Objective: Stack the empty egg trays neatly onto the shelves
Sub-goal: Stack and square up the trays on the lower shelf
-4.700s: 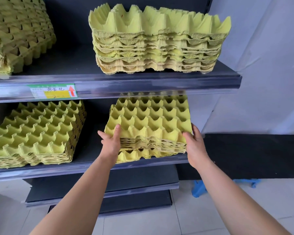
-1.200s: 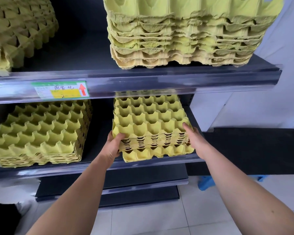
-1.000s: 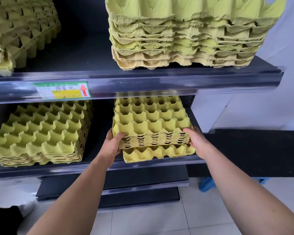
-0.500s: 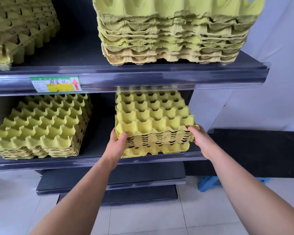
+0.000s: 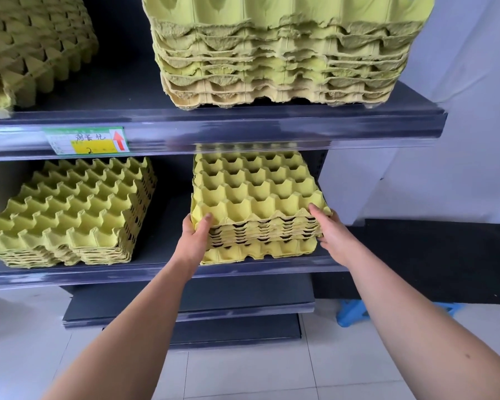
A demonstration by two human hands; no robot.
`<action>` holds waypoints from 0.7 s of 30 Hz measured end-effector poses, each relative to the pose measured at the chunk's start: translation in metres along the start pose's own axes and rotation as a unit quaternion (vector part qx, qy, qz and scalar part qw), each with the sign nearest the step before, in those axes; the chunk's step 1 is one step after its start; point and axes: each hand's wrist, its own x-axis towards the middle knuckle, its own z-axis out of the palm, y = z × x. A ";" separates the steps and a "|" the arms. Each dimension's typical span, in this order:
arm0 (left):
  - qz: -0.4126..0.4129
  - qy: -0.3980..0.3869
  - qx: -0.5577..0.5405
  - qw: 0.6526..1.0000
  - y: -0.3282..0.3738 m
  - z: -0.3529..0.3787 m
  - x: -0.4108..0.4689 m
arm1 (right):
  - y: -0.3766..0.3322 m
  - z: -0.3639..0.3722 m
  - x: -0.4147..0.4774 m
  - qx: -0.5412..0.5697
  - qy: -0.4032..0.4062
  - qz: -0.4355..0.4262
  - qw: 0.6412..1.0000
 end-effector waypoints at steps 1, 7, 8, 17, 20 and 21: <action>0.006 0.000 -0.006 1.000 0.003 0.000 -0.002 | -0.001 0.000 0.000 0.015 0.005 -0.007 1.000; 0.041 -0.012 -0.062 0.997 0.011 -0.004 -0.015 | -0.007 -0.012 -0.015 0.036 0.029 -0.038 0.998; 0.047 -0.014 -0.066 0.997 0.010 -0.005 -0.016 | -0.005 -0.015 -0.019 0.047 0.032 -0.035 0.998; -0.037 0.032 -0.060 0.997 0.014 0.004 -0.014 | 0.023 0.002 -0.040 0.128 0.070 -0.024 0.989; -0.064 0.059 -0.010 0.996 0.013 0.015 -0.026 | 0.023 0.006 -0.040 0.127 0.087 -0.024 0.988; -0.074 0.058 -0.004 0.996 0.012 0.019 -0.031 | 0.022 0.007 -0.040 0.123 0.085 -0.032 0.988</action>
